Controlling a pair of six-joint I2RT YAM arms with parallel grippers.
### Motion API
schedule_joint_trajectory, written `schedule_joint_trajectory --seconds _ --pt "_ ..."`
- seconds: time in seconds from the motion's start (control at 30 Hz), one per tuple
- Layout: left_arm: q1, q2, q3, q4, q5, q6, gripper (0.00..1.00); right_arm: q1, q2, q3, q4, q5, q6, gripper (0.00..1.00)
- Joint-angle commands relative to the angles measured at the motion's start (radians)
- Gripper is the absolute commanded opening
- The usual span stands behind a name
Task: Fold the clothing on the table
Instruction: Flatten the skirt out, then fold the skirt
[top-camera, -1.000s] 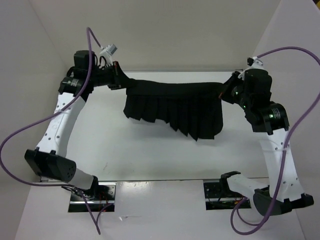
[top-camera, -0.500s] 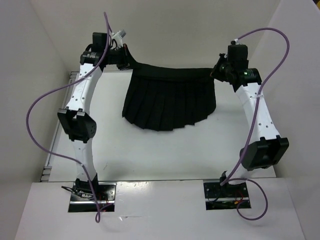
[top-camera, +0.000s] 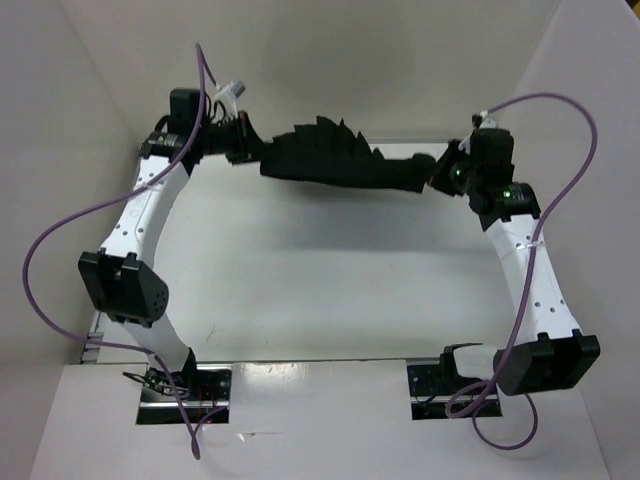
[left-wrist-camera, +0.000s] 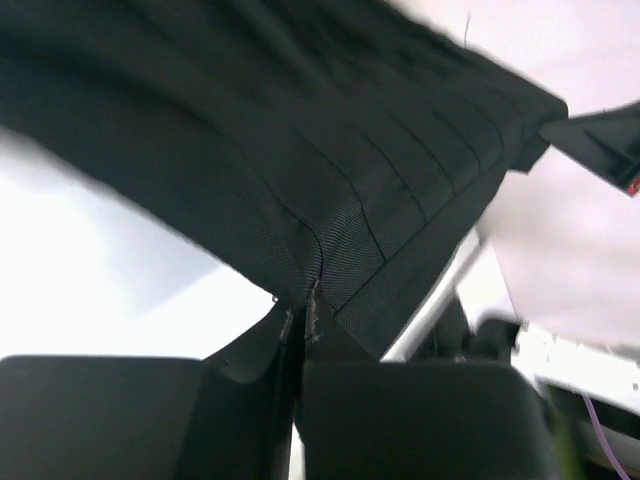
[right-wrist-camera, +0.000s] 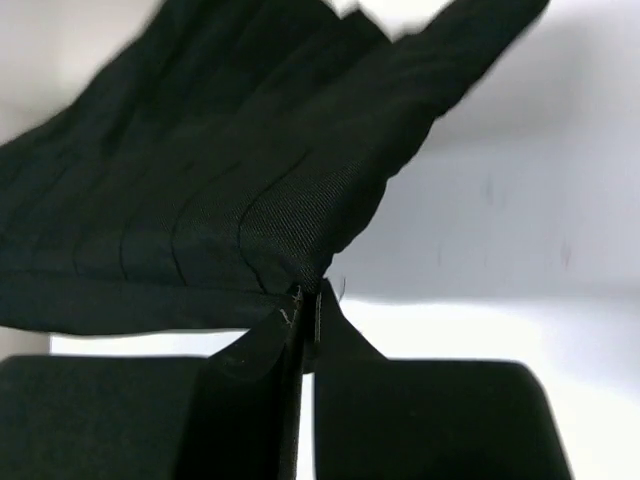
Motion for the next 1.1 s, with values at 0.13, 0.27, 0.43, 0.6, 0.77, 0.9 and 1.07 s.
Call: schedule_joint_trajectory --seconds 0.13,0.27,0.43,0.6,0.77,0.9,1.07 --pt "0.022 -0.328 -0.7 0.132 -0.071 -0.028 0.01 0.045 -0.218 -0.361 -0.222 -0.022 0.132 0.0" --pt "0.022 -0.456 -0.872 0.085 -0.094 -0.039 0.01 0.115 -0.316 -0.455 -0.374 -0.098 0.241 0.0" --pt "0.022 -0.496 -0.923 0.036 -0.106 -0.039 0.01 0.128 -0.326 -0.489 -0.457 -0.122 0.251 0.0" --pt "0.022 -0.363 -0.872 0.092 -0.106 -0.048 0.01 0.128 -0.239 -0.489 -0.417 -0.063 0.251 0.01" --pt "0.022 -0.211 -0.821 0.15 -0.146 -0.048 0.14 0.128 -0.128 -0.48 -0.281 -0.04 0.251 0.03" --pt "0.022 -0.105 -0.756 0.18 -0.146 -0.057 0.29 0.128 -0.01 -0.455 -0.202 -0.014 0.251 0.05" --pt "0.022 0.025 -0.644 0.21 -0.157 -0.075 0.49 0.128 0.111 -0.403 -0.13 0.042 0.251 0.09"
